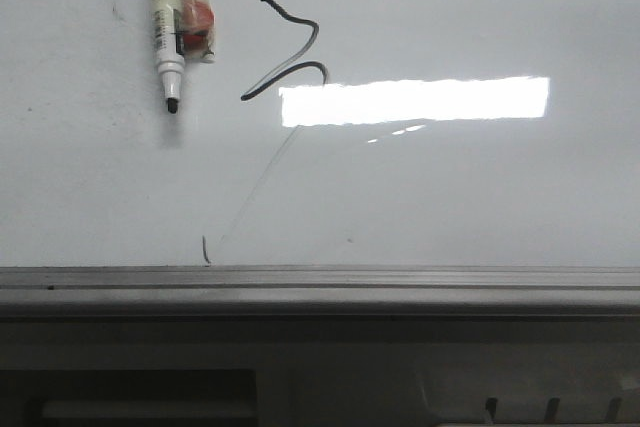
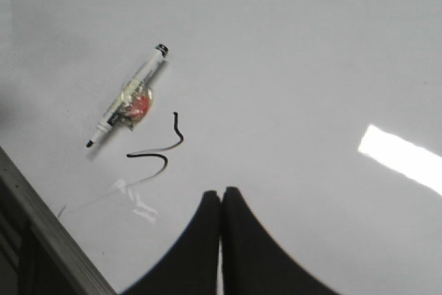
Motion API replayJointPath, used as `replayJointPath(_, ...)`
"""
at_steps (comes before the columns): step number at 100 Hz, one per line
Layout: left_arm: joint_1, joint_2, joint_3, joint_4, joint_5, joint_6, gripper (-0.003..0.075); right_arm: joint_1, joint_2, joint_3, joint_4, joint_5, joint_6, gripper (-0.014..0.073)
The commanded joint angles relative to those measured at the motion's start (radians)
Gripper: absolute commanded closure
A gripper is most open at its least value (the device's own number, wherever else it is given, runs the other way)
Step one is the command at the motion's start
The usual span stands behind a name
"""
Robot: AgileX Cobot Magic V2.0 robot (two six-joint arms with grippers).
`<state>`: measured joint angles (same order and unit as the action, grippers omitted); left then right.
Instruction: Write number 3 on whiteboard
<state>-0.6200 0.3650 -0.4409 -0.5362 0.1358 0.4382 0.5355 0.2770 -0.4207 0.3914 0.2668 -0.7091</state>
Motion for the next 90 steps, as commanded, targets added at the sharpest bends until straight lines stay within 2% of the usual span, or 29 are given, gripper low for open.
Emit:
replayJointPath(1, 0.000, -0.094, 0.028, 0.016, -0.056, -0.003, 0.0735, -0.007, -0.082, 0.088, -0.002, -0.172, 0.002, 0.0644)
replayJointPath(24, 0.000, -0.251, 0.115, 0.021, -0.056, -0.001, 0.0741, -0.007, -0.205, 0.214, -0.002, -0.188, 0.002, 0.0644)
replayJointPath(77, 0.000, -0.256, 0.135, 0.021, -0.054, -0.001, 0.0741, -0.007, -0.205, 0.216, -0.002, -0.175, 0.002, 0.0644)
replayJointPath(90, 0.003, -0.258, 0.168, 0.056, -0.102, 0.001, 0.0741, -0.007, -0.205, 0.216, -0.002, -0.175, 0.002, 0.0644)
